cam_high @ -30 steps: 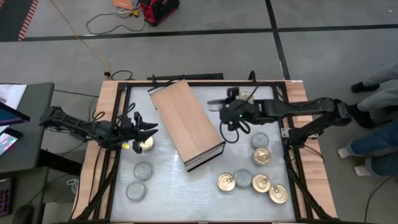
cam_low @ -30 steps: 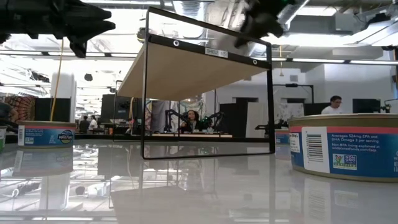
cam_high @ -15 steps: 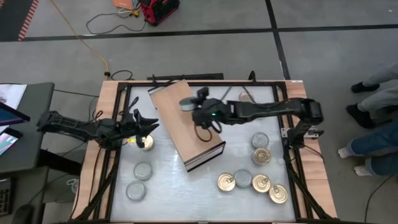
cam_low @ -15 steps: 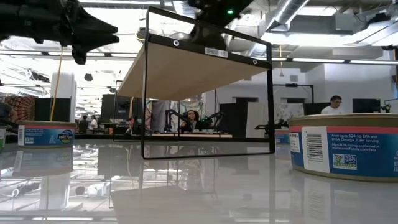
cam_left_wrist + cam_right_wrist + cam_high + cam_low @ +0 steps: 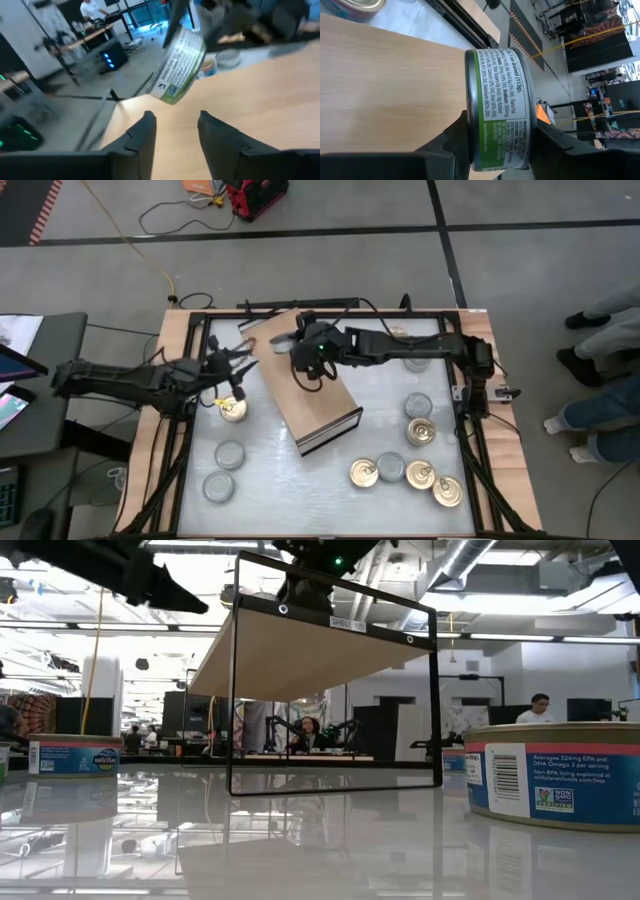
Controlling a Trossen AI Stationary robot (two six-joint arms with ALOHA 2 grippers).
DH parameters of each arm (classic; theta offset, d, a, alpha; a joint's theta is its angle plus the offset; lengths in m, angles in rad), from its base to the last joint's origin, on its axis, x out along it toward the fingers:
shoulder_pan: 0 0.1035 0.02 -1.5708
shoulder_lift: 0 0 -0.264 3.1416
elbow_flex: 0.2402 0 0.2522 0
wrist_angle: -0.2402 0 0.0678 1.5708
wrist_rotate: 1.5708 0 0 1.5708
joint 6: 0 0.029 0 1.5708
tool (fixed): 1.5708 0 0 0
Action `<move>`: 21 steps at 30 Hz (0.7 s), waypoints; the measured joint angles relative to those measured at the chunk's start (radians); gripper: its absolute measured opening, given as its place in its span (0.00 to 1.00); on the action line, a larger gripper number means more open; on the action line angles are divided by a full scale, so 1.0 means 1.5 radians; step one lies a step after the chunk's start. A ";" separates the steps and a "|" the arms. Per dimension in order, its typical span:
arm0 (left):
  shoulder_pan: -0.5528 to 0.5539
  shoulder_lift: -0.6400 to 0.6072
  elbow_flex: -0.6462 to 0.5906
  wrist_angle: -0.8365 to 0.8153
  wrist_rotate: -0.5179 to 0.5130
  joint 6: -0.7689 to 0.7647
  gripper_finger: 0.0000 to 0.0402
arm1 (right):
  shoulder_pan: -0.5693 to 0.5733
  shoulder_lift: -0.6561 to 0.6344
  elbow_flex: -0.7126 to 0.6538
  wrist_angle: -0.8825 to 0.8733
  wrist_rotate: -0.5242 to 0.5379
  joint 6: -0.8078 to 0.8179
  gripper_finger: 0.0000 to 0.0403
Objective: Stack canned seafood by type on shelf
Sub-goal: Put the green tuna can on the shelf
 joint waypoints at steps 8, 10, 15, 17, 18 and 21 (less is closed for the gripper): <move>0.024 0.119 0.061 0.039 -0.009 0.084 0.58 | -0.004 0.000 0.000 0.003 -0.028 0.000 0.44; 0.025 0.147 0.081 0.047 -0.003 0.092 0.62 | -0.004 0.000 0.000 0.003 -0.029 0.000 0.44; 0.025 0.213 0.105 0.062 0.003 0.133 0.69 | -0.003 0.000 0.000 0.004 -0.034 0.000 0.44; 0.025 0.233 0.110 0.068 0.002 0.144 0.70 | -0.001 0.000 0.000 0.003 -0.034 0.003 0.44; 0.025 0.242 0.113 0.071 -0.003 0.148 0.70 | 0.000 0.000 0.000 0.003 -0.034 0.003 0.44; 0.025 0.265 0.119 0.071 -0.035 0.158 0.65 | 0.003 0.000 0.000 0.002 -0.034 -0.002 0.44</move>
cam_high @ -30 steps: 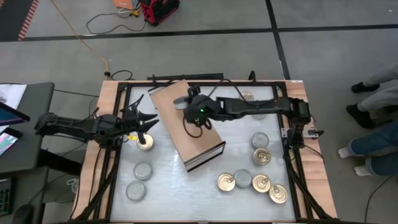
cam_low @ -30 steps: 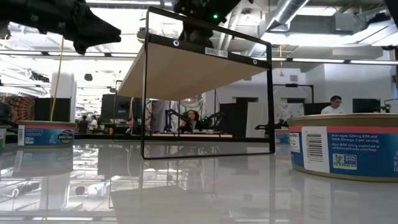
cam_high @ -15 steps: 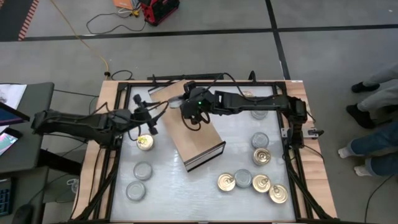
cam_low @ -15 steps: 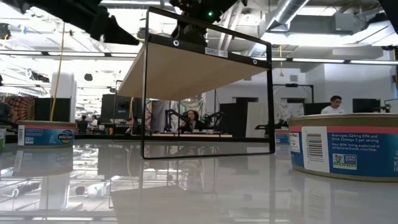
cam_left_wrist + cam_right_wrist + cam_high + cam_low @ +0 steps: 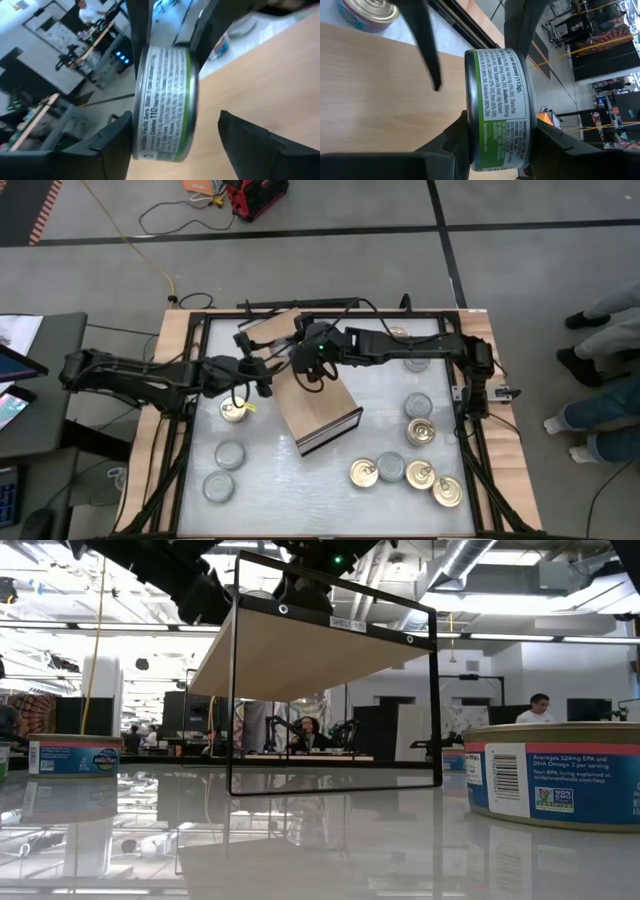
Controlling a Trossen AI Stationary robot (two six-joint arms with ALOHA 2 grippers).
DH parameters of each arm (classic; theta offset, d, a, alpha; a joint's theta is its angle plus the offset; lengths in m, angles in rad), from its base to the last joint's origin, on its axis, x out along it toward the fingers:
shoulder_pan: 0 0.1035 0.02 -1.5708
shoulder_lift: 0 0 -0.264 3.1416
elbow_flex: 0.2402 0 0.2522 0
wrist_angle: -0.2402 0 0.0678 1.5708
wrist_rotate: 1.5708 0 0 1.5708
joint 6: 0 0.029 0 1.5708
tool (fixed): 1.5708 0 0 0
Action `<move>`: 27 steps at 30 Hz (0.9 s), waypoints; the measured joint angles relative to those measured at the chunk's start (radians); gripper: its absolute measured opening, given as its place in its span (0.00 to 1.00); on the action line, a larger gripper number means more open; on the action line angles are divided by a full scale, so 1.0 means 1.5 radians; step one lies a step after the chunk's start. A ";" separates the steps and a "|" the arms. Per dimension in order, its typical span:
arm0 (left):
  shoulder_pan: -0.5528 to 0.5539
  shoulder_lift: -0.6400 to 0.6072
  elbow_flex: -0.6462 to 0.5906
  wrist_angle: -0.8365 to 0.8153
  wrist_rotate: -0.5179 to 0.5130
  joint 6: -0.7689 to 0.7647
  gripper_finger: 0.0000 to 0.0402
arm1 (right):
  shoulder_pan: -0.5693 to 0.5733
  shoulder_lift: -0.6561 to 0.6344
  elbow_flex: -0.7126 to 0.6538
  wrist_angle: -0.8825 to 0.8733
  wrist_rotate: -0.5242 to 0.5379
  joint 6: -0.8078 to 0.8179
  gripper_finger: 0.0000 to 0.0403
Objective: Stack canned seafood by type on shelf
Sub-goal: Put the green tuna can on the shelf
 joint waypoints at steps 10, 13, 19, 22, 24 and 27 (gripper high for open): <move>0.000 0.006 0.001 -0.005 -0.039 0.003 0.35 | 0.003 0.000 0.000 -0.015 0.000 0.007 0.48; 0.000 -0.004 0.001 -0.015 -0.039 -0.008 0.33 | 0.002 -0.001 0.000 -0.029 0.001 0.023 0.53; 0.004 -0.015 0.001 -0.033 -0.043 -0.006 0.34 | 0.009 -0.011 0.000 -0.062 0.030 0.040 0.68; 0.031 -0.012 0.001 -0.057 -0.051 -0.003 0.36 | 0.021 -0.031 0.000 -0.088 0.064 0.042 0.72; 0.064 -0.005 0.001 -0.067 -0.045 0.002 0.36 | 0.027 -0.049 0.000 -0.113 0.074 0.056 0.73; 0.109 0.002 0.001 -0.069 -0.033 0.002 0.36 | 0.032 -0.073 0.000 -0.157 0.078 0.096 0.74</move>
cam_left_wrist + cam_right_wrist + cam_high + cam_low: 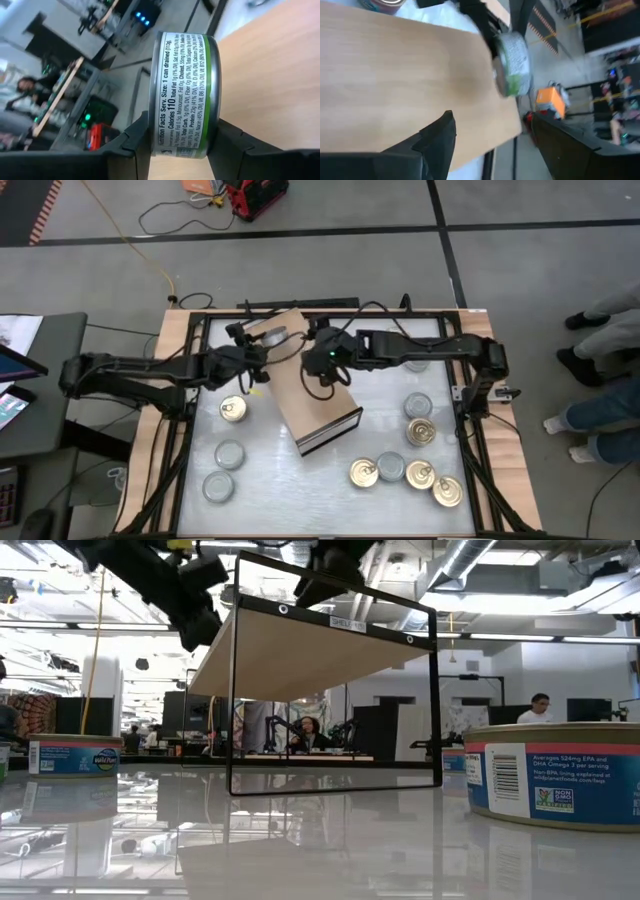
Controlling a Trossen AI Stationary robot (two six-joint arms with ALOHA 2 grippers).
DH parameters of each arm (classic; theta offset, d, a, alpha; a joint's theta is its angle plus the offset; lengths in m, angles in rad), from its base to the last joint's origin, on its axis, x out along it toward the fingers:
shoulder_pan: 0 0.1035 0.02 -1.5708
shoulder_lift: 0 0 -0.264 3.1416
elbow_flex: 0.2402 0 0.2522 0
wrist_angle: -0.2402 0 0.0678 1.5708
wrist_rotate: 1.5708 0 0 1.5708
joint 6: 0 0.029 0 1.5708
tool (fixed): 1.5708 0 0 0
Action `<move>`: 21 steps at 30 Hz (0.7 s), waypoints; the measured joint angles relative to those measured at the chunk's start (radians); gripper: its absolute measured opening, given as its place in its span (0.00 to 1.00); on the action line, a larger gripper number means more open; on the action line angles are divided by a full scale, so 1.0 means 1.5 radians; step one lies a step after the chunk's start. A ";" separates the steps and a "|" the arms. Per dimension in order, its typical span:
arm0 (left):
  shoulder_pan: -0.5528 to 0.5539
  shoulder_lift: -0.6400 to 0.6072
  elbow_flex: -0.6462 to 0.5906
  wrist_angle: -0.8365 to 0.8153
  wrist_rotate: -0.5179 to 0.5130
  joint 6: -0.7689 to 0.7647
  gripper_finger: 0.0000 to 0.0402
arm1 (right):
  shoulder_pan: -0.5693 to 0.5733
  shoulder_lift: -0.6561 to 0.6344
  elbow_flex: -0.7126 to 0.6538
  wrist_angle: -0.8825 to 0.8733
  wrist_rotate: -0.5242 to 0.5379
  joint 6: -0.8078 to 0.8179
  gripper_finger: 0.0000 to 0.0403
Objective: Stack canned seafood by type on shelf
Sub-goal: Put the green tuna can on the shelf
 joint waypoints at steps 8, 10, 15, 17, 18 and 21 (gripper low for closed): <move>0.068 -0.001 0.000 0.016 0.053 0.047 0.36 | 0.011 -0.063 0.000 -0.092 0.003 0.109 0.74; 0.076 -0.001 0.000 0.018 0.088 0.053 0.36 | 0.017 -0.070 0.000 -0.106 0.003 0.125 0.74; 0.075 0.012 0.000 0.008 0.121 0.024 0.36 | 0.044 -0.073 0.000 -0.146 0.006 0.154 0.74; 0.071 0.020 0.000 -0.004 0.120 0.022 0.37 | 0.056 -0.072 0.000 -0.161 0.013 0.161 0.74; 0.067 0.025 0.000 0.000 0.118 0.022 0.39 | 0.061 -0.071 0.000 -0.167 0.017 0.166 0.74; 0.056 0.034 0.000 -0.017 0.118 0.021 0.46 | 0.071 -0.073 0.000 -0.183 0.019 0.184 0.74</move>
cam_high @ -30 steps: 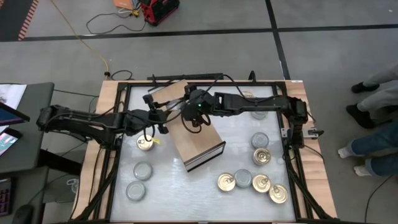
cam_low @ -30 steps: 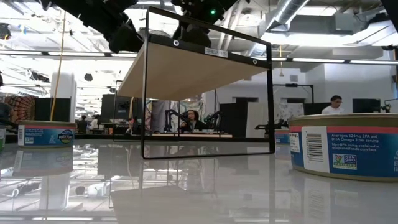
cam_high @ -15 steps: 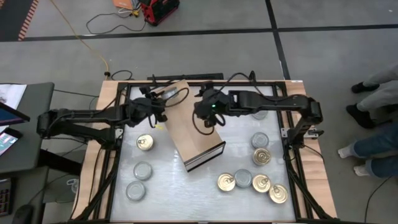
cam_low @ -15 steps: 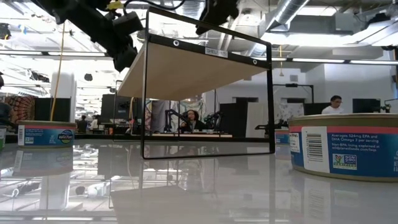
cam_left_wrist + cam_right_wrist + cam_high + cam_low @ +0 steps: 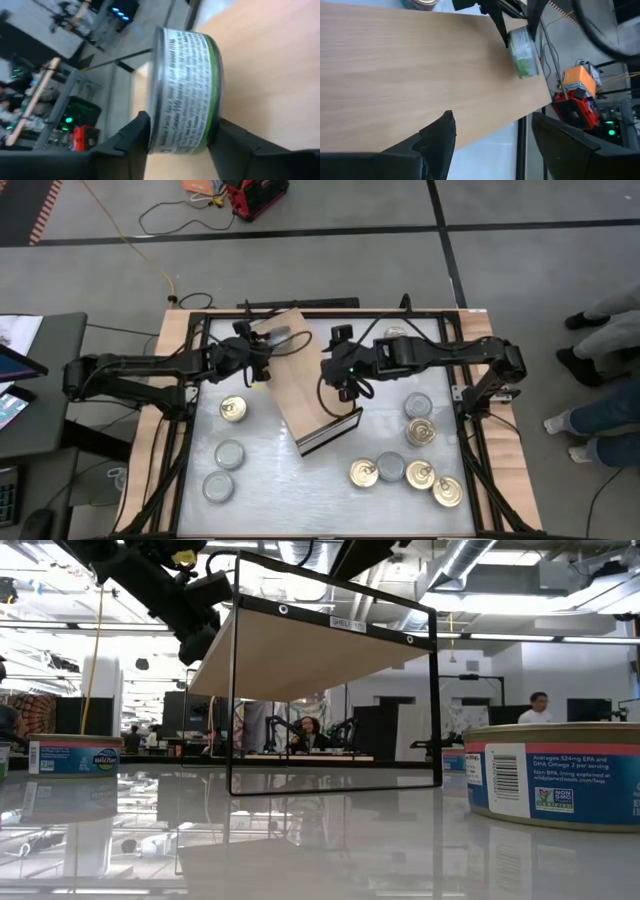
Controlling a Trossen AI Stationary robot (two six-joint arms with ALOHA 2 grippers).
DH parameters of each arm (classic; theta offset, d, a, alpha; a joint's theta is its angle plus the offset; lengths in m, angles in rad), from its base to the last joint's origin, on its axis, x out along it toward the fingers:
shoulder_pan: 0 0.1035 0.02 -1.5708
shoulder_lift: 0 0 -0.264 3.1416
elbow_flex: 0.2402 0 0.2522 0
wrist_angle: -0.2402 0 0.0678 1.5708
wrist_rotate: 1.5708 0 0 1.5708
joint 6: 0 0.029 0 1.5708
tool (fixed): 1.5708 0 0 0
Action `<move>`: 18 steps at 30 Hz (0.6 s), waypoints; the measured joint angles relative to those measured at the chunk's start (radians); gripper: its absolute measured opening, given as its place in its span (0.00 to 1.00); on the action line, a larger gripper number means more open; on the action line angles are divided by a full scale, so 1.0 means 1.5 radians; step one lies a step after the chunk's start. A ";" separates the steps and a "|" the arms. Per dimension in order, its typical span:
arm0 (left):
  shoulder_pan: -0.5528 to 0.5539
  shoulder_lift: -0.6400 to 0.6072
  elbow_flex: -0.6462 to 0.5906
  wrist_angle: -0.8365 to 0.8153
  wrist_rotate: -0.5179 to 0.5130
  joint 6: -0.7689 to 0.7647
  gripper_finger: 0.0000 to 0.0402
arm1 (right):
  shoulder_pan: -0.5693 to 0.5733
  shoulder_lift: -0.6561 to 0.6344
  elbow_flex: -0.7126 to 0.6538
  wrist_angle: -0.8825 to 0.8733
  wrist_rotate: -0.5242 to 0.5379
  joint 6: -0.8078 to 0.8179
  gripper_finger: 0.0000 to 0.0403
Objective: Stack canned seafood by type on shelf
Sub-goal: Put the green tuna can on the shelf, then stack the green tuna can on top of the other green tuna can on the shelf
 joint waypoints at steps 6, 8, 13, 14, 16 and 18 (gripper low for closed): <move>-0.038 0.005 0.014 -0.034 -0.001 -0.014 0.66 | 0.005 -0.027 0.000 -0.033 0.001 0.037 0.74; -0.048 0.005 0.040 -0.088 0.005 -0.037 0.70 | 0.004 -0.038 0.000 -0.043 0.001 0.047 0.74; -0.058 0.004 0.120 -0.247 0.077 -0.123 0.73 | 0.004 -0.071 0.000 -0.057 0.000 0.074 0.74; -0.060 0.005 0.133 -0.271 0.084 -0.141 0.73 | 0.004 -0.077 0.000 -0.067 0.000 0.085 0.74; -0.067 0.004 0.161 -0.312 0.105 -0.178 0.73 | 0.004 -0.087 0.000 -0.109 -0.003 0.114 0.74; -0.075 -0.001 0.176 -0.324 0.130 -0.207 0.73 | 0.002 -0.096 -0.013 -0.144 -0.012 0.149 0.74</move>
